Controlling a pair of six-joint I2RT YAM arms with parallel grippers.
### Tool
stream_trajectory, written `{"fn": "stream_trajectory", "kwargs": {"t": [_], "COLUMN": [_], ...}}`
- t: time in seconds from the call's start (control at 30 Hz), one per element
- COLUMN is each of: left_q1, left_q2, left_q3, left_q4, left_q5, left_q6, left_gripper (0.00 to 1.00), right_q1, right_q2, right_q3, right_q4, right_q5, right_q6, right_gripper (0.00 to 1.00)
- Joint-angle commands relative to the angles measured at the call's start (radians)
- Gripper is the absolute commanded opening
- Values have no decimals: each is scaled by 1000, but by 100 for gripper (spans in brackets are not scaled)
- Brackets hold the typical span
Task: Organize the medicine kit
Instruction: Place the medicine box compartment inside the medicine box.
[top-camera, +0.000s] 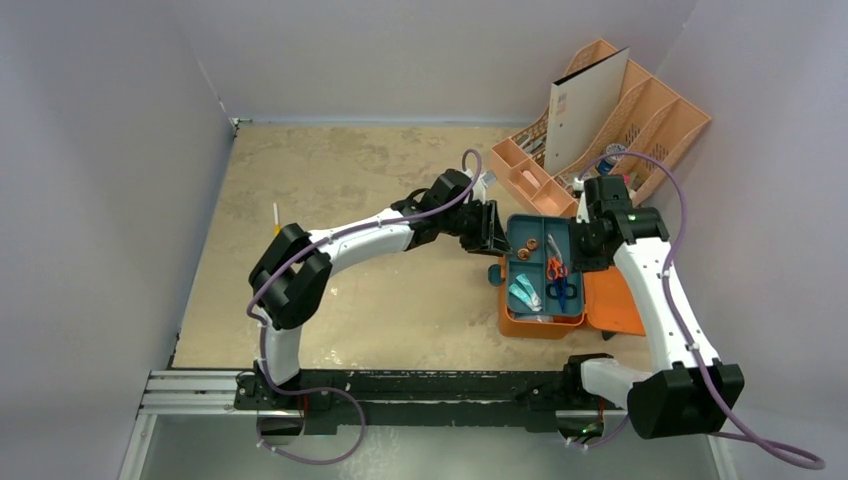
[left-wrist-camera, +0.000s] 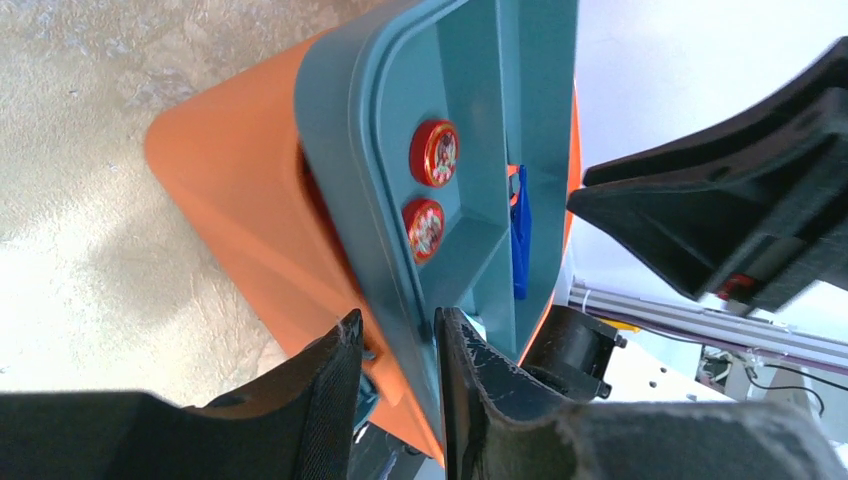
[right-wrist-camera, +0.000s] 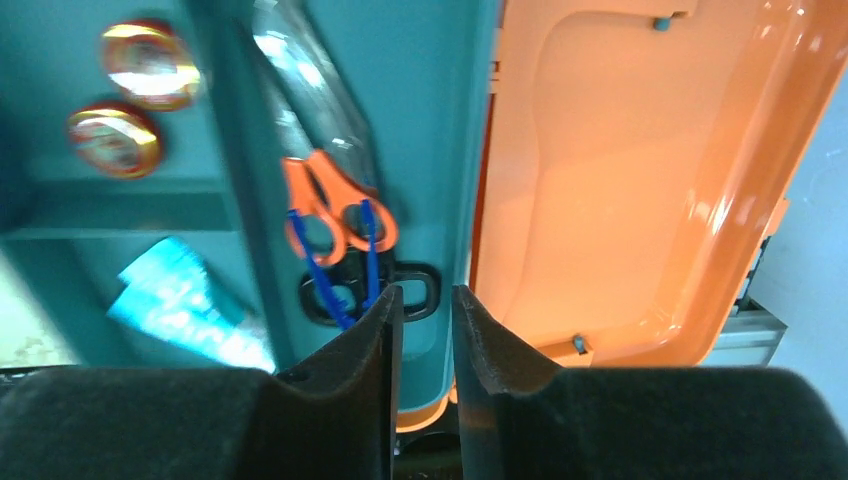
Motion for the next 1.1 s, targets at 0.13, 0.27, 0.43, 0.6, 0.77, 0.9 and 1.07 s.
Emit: {"fn": "stream_trajectory", "kwargs": {"t": [0.13,0.27,0.43,0.6,0.77,0.9,1.07], "left_q1": [-5,-7,-9,-5,15,87,216], "left_q2": [-5,-15,-54,-102,-161,-205,-278], "left_q3": [56,46,27,24,18,-39,-104], "left_q4": [-91,-95,-98,-135,-195,-224,-316], "left_q5": [-18,-7,-13,-28,-73,-34,42], "left_q6": [38,25,27,57,117,155,278], "left_gripper": [32,38,44,49,55,64,77], "right_q1": [0,0,0,1,20,46,96], "right_q2": [-41,-62,-74,-54,-58,-49,-13], "right_q3": [157,119,55,26,20,18,31], "right_q4": [-1,63,125,165,197,232,248], "right_q5": [-183,-294,-244,-245,-204,-170,-105], "right_q6": [104,175,185,193,210,207,199], "right_gripper": [32,35,35,33,32,32,32]}}
